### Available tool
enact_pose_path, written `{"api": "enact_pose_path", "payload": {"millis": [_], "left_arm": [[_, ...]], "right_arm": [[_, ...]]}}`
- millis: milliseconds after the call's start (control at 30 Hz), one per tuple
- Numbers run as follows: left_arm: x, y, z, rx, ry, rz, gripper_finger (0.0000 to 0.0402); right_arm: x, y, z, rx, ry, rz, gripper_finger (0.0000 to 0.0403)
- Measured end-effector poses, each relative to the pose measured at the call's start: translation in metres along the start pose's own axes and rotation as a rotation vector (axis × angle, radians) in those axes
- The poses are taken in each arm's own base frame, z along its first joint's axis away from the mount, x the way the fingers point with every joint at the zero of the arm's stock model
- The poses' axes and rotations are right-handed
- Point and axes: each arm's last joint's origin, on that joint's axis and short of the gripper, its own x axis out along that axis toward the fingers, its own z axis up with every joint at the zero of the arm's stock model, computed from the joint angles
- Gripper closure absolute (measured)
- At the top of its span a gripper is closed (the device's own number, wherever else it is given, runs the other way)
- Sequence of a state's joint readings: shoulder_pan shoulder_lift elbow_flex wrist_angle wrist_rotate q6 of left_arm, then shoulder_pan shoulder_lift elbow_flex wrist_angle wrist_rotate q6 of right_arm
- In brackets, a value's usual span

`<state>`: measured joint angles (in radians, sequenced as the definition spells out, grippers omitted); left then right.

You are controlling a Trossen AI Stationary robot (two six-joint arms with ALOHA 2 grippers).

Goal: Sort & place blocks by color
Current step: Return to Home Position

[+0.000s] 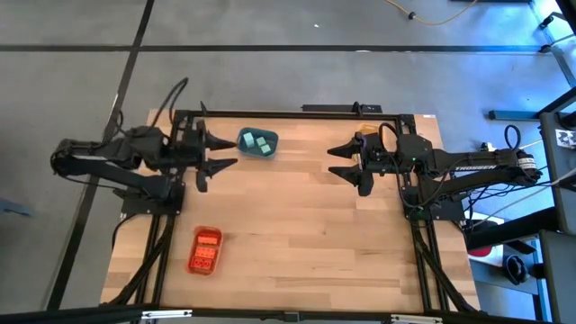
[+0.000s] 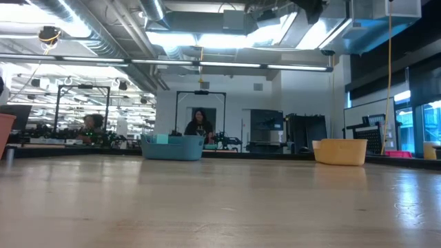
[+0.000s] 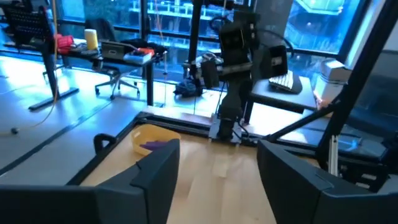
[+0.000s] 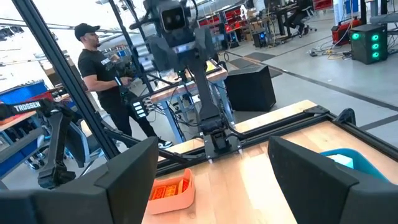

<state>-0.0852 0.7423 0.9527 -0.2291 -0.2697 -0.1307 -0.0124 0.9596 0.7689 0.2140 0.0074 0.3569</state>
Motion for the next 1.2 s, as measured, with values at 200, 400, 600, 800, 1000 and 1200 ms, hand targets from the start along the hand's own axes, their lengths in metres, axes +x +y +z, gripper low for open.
{"api": "enact_pose_path", "payload": {"millis": [200, 400, 600, 800, 1000, 1200], "left_arm": [[-0.001, 0.002, -0.020, -0.008, -0.023, -0.001, 0.0254], [-0.003, 0.002, -0.019, -0.015, -0.036, -0.022, 0.0367], [-0.004, 0.004, -0.018, 0.005, -0.040, -0.036, 0.0399], [-0.002, 0.015, -0.014, 0.039, -0.063, -0.049, 0.0401], [-0.001, 0.030, -0.011, 0.048, -0.078, -0.019, 0.0401], [-0.002, 0.033, -0.010, 0.023, -0.089, -0.004, 0.0401]], "right_arm": [[0.000, 0.000, 0.000, 0.000, 0.000, 0.000, 0.0096], [0.000, 0.000, 0.000, 0.000, 0.000, 0.000, 0.0096], [0.000, 0.000, 0.000, 0.000, 0.000, 0.000, 0.0096], [0.000, 0.000, 0.000, 0.000, 0.001, 0.000, 0.0096], [0.000, 0.000, 0.000, 0.000, 0.001, -0.001, 0.0096], [0.000, 0.000, 0.000, 0.001, 0.001, -0.001, 0.0096]]}}
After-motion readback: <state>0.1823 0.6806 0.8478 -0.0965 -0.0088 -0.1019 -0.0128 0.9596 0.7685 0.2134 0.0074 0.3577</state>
